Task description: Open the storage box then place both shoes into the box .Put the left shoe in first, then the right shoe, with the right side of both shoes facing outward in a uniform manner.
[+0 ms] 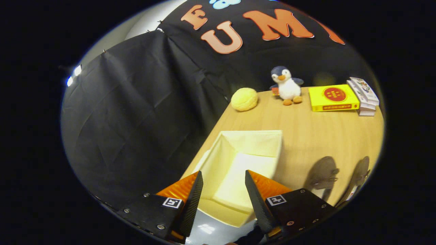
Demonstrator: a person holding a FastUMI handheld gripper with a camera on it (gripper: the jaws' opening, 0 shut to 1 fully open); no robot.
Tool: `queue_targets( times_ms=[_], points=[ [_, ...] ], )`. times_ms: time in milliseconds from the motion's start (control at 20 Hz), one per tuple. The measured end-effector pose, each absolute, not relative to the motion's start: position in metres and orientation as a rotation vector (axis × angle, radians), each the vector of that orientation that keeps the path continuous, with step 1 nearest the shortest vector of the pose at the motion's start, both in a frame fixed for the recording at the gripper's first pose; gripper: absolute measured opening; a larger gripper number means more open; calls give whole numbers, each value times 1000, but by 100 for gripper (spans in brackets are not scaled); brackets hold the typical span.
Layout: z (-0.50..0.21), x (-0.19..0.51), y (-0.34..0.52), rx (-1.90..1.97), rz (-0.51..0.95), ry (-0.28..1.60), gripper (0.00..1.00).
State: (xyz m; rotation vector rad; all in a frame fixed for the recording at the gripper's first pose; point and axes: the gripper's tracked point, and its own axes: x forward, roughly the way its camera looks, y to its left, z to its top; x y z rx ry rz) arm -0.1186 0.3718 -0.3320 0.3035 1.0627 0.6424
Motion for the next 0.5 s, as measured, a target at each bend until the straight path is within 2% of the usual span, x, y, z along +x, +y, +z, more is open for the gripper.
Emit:
queue_targets(
  times_ms=[300,500],
  points=[
    [-383,-140,252,166,543,1115,85],
    [-431,-147,201,86,473,1179,87]
  ],
)
